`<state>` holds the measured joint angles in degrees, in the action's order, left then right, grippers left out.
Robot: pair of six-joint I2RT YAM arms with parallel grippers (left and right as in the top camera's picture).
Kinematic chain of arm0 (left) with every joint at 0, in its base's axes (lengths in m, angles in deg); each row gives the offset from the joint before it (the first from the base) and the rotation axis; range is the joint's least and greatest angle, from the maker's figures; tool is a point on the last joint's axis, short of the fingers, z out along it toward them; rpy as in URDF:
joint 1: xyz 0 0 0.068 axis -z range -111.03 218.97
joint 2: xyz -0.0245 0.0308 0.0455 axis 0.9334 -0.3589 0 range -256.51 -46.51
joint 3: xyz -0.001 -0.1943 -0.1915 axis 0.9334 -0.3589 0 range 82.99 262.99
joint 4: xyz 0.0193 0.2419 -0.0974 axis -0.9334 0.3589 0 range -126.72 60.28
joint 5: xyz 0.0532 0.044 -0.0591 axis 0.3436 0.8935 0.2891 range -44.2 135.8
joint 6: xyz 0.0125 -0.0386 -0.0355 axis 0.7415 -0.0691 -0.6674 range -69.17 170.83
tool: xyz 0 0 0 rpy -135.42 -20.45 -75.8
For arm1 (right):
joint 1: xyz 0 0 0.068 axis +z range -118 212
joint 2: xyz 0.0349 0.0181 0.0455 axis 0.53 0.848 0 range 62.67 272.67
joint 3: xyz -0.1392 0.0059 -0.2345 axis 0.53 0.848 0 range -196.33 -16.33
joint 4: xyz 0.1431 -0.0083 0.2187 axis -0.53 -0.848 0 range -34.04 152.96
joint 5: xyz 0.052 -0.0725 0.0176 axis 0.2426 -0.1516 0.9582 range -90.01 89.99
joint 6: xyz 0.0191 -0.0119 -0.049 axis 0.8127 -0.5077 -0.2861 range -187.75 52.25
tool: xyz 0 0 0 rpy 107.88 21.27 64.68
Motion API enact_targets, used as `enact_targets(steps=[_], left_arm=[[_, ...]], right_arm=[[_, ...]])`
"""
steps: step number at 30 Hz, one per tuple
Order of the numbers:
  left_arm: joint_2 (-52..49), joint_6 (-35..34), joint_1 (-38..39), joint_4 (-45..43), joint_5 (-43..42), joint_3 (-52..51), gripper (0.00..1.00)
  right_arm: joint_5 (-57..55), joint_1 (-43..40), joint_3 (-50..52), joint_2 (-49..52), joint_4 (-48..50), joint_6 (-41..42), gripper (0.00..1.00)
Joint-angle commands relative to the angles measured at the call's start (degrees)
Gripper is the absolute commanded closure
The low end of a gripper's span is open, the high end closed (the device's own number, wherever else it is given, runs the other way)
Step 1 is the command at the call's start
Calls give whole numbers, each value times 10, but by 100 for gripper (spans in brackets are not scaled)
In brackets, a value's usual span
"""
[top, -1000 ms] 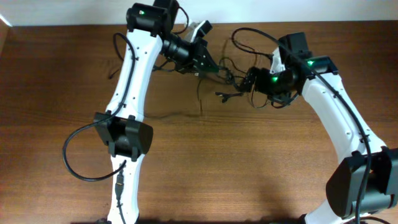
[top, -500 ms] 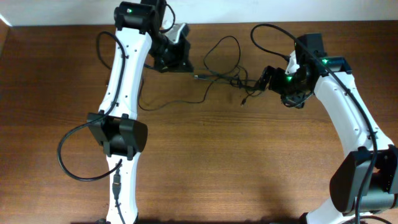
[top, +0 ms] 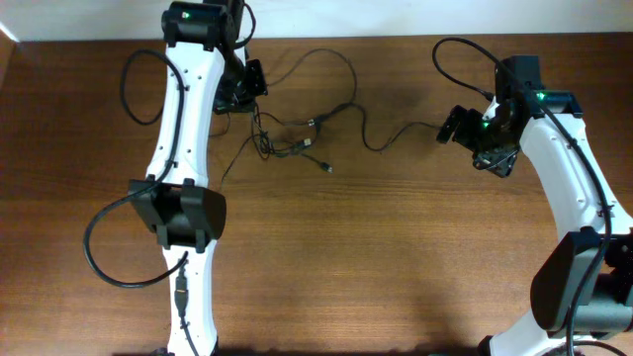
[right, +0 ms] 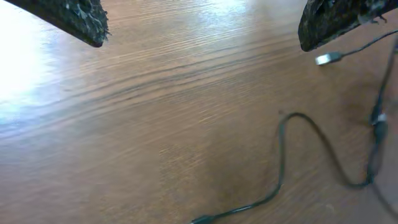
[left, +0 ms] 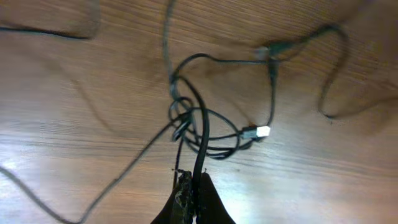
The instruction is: Untangle cables
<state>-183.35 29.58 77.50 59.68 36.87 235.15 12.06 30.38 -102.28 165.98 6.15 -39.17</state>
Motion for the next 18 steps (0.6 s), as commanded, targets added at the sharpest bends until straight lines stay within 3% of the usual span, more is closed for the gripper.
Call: enact_targets(steps=[1, 5, 9, 13, 18], left_arm=[[22, 67, 25, -27, -178, 9, 100], [22, 96, 54, -85, -374, 9, 100], [22, 96, 75, -128, -476, 9, 100], [22, 96, 96, -147, -571, 9, 100], [22, 96, 113, -169, -610, 9, 100]], right_arm=[[82, 2, 6, 3, 11, -18, 2], [226, 2, 6, 3, 23, -80, 2], [340, 2, 6, 3, 26, -119, 2], [342, 5, 6, 4, 29, -119, 2], [282, 21, 6, 4, 32, -119, 2]])
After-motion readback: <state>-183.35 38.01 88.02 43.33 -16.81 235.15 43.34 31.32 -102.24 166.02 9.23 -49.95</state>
